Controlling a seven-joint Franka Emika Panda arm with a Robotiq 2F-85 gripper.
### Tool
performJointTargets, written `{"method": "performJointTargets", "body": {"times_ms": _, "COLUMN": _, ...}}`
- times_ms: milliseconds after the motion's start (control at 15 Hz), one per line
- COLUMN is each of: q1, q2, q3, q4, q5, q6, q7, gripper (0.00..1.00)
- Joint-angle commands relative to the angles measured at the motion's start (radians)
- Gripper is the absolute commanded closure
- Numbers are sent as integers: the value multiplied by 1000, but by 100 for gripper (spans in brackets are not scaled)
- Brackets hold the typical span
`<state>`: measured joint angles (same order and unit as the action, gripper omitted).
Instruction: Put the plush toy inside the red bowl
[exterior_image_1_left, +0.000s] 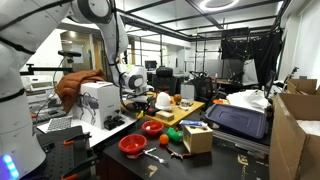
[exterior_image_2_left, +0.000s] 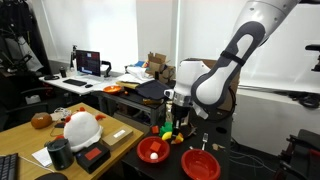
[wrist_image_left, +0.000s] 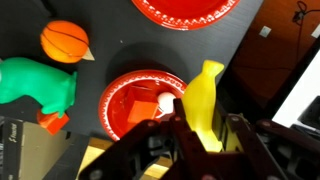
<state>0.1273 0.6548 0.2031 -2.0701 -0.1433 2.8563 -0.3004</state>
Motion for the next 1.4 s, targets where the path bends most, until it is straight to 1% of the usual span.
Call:
{"method": "performJointTargets", "body": {"times_ms": 0, "q1": 87, "q2": -61, "q3": -125, "q4": -60, "q5": -64, "q6": -4, "q7": 112, "gripper": 92}}
{"method": "performJointTargets", "body": {"times_ms": 200, "q1": 121, "q2": -60, "q3": -189, "q4": -69, "q5": -94, "q6": -29, "q7": 170, "gripper": 92}}
{"method": "performJointTargets", "body": {"times_ms": 400, "q1": 126, "q2": -56, "q3": -214, "q4": -81, "q5": -102, "q6": -58, "q7": 197, "gripper": 92}}
{"method": "performJointTargets", "body": {"times_ms": 867, "q1": 114, "q2": -48, "q3": -231, "q4": -102, "q5": -106, "q6": -151, "q7": 217, "gripper": 92}}
{"method": "performJointTargets", "body": {"times_ms": 1133, "q1": 99, "q2": -45, "q3": -229, "q4": -118, "q5": -101, "q6": -202, "q7": 216, "gripper": 92}}
{"method": "performJointTargets", "body": {"times_ms": 1333, "q1": 81, "q2": -38, "q3": -212, "q4": -139, "q5": -88, "q6": -236, "q7": 213, "gripper": 92}}
